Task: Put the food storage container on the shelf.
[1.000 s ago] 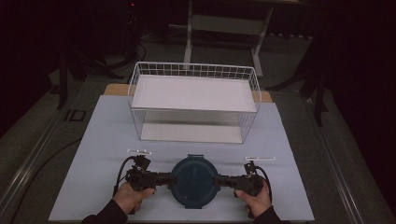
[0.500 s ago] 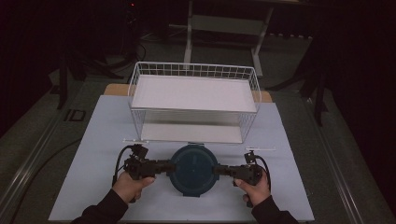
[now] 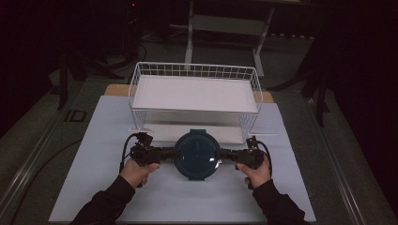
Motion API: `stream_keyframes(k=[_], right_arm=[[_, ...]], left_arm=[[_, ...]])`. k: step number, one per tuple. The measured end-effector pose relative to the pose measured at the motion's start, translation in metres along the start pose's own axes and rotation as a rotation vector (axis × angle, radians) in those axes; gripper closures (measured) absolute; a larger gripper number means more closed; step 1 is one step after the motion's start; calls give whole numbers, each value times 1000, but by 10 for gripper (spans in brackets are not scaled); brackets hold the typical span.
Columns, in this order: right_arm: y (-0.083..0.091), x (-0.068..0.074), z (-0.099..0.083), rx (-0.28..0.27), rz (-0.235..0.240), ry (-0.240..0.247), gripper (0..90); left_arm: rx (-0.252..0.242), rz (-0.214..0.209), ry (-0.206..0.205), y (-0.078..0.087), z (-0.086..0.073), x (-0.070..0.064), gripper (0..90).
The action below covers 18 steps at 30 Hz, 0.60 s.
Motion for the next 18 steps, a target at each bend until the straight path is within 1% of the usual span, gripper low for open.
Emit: stream_keyframes(k=[1,2,4,8,11,12,13,15,16,18], right_arm=[[-1,-3,3,-1,-3,11,572],[-1,-4,6,-4,-2,11,572],[-3,-10,13,-15,-4,24,572],[-7,-20,23,-29,-12,43,571],[-11,-28,27,-42,-13,57,571],[-12,-29,28,-45,-12,54,571],[-14,-31,30,-52,-14,62,571],[-15,-32,30,-55,-11,62,571],[-16,-33,32,-60,-13,68,570],[-20,-37,36,-69,-22,78,569]], left_arm=[[-4,2,0,-1,2,2,559],[-14,12,-11,-3,6,4,559],[-32,16,-19,-6,11,9,558],[-46,28,-40,-12,19,19,557],[-53,34,-54,-14,23,24,557],[-58,40,-63,-15,25,26,557],[-65,36,-65,-15,26,27,557],[-69,39,-70,-15,27,29,557],[-79,41,-73,-16,29,33,557],[-84,48,-67,-18,30,37,557]])
Point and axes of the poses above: each handheld gripper's, and its own axes: y roughly backward along the jaws, z roughly out of its top, x roughly to its left, the point moved 9 cm from there along -y, roughly forward along the jaws, and after that the axes turned 3 degrees about -z, right-handed, at the moved point
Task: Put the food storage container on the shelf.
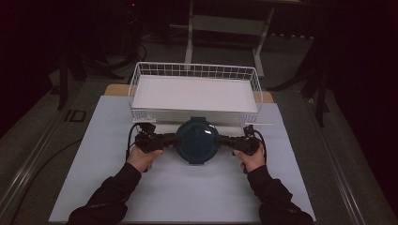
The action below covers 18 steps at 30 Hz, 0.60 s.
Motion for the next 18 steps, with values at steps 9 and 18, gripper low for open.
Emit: stream_keyframes(k=[9,18], right_arm=[[-11,-16,2,-14,-71,31,561],[-14,-26,3,-33,-113,19,561]], left_arm=[[-8,41,-17,-11,2,15,556],[-37,38,-11,-17,6,23,554]])
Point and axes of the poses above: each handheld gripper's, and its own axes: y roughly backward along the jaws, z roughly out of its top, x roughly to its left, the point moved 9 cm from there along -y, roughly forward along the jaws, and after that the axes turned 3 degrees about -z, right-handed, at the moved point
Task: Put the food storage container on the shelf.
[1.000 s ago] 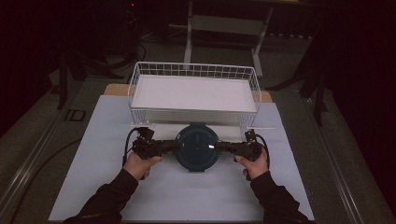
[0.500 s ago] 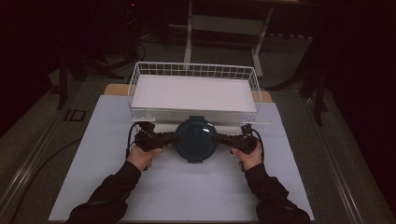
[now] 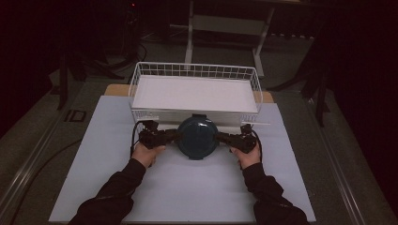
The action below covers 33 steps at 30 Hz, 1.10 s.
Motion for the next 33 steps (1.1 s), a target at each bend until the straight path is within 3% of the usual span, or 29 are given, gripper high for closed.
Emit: stream_keyframes(k=[5,15,16,18,20,23,30,33], right_arm=[[-2,-1,4,-14,0,-5,559],[-4,-3,3,-44,0,-25,551],[-5,-4,3,-54,-3,-24,540],[-5,-3,4,-53,-54,4,530],[-7,-4,6,-67,-74,36,544],[-9,-5,9,-77,-95,33,521],[-11,-8,15,-106,-163,77,473],[-11,-9,16,-104,-188,68,464]], left_arm=[[-27,-24,32,-1,0,5,551],[-72,-41,35,-2,-3,8,541],[-74,-15,17,-2,-3,9,531],[-71,17,-7,-3,-3,10,515],[-86,20,11,-5,-1,11,510],[-92,45,3,-5,2,13,501],[-114,107,18,-8,7,14,444],[-102,133,-16,-8,9,19,429]])
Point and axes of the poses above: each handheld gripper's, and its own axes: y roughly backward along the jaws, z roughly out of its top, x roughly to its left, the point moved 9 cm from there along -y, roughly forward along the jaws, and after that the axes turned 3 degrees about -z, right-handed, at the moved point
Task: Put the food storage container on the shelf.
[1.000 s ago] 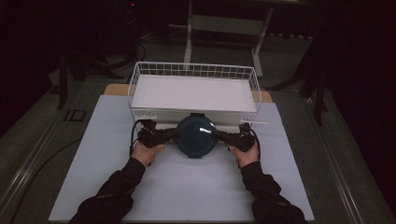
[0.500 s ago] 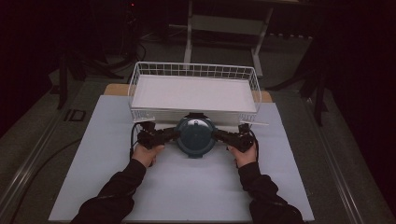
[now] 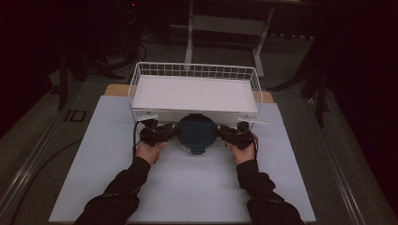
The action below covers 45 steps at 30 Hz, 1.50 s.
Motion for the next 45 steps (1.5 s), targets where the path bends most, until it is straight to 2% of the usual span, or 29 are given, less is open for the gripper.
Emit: stream_keyframes(k=[2,6,8,10,13,16,17,20,21,22,23,24,26,28,30,32,35,37,38,41,42,43,44,45], right_arm=[[0,-1,0,-3,-1,-6,459],[2,1,0,-20,-15,33,427],[4,4,-1,-19,-13,36,414],[6,5,-2,-13,-12,28,402],[8,6,-3,-17,-11,29,398],[11,9,-3,-23,-5,44,395],[13,11,-3,-28,0,50,392],[17,17,-3,-23,19,55,386],[18,21,-3,-19,25,62,385],[19,23,-4,-20,23,77,383],[21,26,-4,-20,23,89,381],[23,30,-4,-18,30,93,376],[25,34,-5,-19,40,84,376],[28,39,-7,-16,43,89,377],[29,46,-10,-6,50,97,377],[31,52,-13,2,61,102,381],[35,64,-19,14,100,96,433],[36,69,-21,19,108,101,456],[38,76,-28,35,120,109,515],[36,87,-42,81,148,110,633],[36,87,-42,81,148,110,633],[35,91,-46,98,157,114,685],[32,95,-55,128,161,132,817],[30,97,-59,148,167,141,891]], left_arm=[[4,-1,8,0,0,0,424],[11,-39,48,0,-2,1,421],[20,-29,29,1,-1,1,405],[23,-14,-12,1,0,-1,405],[31,-5,-11,2,0,-2,404],[6,-30,4,6,0,-5,350],[6,-54,11,7,-2,-8,334],[11,-60,-34,12,-5,-12,245],[13,-61,-35,13,-7,-14,227],[7,-66,-41,15,-8,-17,194],[-3,-70,-69,18,-9,-20,153],[-10,-75,-77,21,-9,-22,145],[-13,-96,-78,26,-11,-28,117],[7,-132,-85,30,-13,-36,13],[19,-135,-116,36,-16,-43,10],[21,-149,-124,44,-17,-50,10],[24,-156,-124,54,-20,-57,10],[36,-149,-134,61,-25,-61,10],[34,-154,-140,64,-27,-63,10],[39,-149,-163,71,-35,-69,9],[39,-149,-163,71,-35,-69,10],[46,-143,-168,74,-40,-71,10],[43,-141,-168,75,-42,-71,10],[47,-139,-172,76,-44,-72,10]])
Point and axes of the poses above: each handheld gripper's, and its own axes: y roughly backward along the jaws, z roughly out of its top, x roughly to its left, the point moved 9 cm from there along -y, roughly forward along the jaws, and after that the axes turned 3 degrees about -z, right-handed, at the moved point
